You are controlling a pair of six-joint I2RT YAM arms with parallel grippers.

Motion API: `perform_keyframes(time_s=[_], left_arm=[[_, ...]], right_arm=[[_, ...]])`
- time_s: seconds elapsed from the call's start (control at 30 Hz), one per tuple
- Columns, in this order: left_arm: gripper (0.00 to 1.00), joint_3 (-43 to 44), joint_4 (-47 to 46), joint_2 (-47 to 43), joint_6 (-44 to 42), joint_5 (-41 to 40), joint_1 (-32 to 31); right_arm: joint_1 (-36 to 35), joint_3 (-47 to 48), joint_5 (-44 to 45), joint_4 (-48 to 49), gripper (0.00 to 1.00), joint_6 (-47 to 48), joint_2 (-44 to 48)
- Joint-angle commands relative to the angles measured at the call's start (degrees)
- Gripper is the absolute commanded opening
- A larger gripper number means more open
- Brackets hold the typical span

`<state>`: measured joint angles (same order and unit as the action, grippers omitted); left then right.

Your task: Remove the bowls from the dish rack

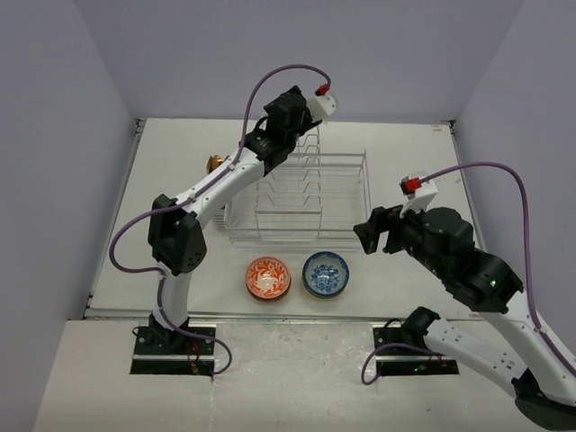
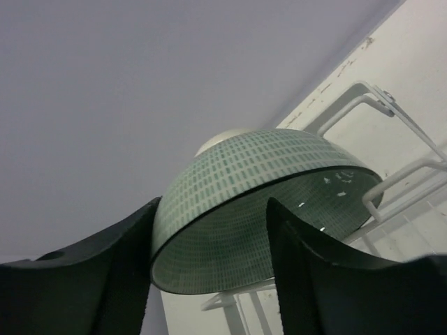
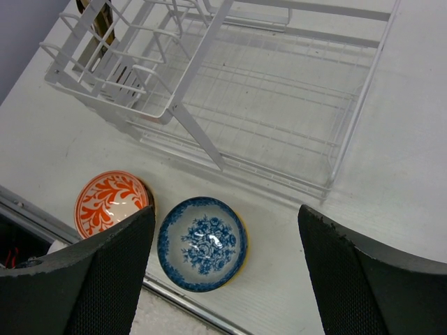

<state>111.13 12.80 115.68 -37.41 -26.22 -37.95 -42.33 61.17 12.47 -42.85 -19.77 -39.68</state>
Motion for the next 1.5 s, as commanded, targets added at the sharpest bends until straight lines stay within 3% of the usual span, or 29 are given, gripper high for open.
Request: perform_keyframes(time_s=[0.0,0.03,0.07,0.17,0.27,0.43,0.73,0.93,1.47], left_arm=[[0.59,3.7,-1.5,0.6,0.1,2.0,0.2],[0.43,3.8,-1.5,0.6,0.2,1.9,0.2],[0.37,3.7,-1.5,0.5,0.3,1.7,0.2],[0.27,3.4,-1.5,-0.6,0.5,2.3,0.1],[0.24,1.6,-2.7,-1.9,-0.2,2.5,0.2],[0.00,-0.4,-4.2,-3.3,-1.1,2.1,0.2],[0.00,-1.8,-9.3,-5.6,0.8,-3.9,0.2],[0.00,-5.5,-17.9,-8.3,1.9,-6.6,0.3],[0.00,-6.0,-22.5,-13.0,12.4,-10.7,0.4]], right_arm=[[0.0,1.6,0.4,0.2,0.84,1.2,0.0],[0.0,1.5,0.2,0.2,0.84,1.3,0.0],[0.0,1.4,0.2,0.2,0.84,1.4,-0.1],[0.0,1.6,-0.1,0.4,0.84,1.5,-0.7],[0.0,1.5,-0.4,0.6,0.84,1.5,-0.9],[0.0,1.1,-0.8,0.9,0.84,1.6,-1.2],[0.0,1.4,-1.0,1.0,0.84,1.5,-1.4],[0.0,1.4,-1.0,1.0,0.83,1.4,-1.6],[0.0,1.8,-0.2,1.0,0.83,1.0,-2.2]])
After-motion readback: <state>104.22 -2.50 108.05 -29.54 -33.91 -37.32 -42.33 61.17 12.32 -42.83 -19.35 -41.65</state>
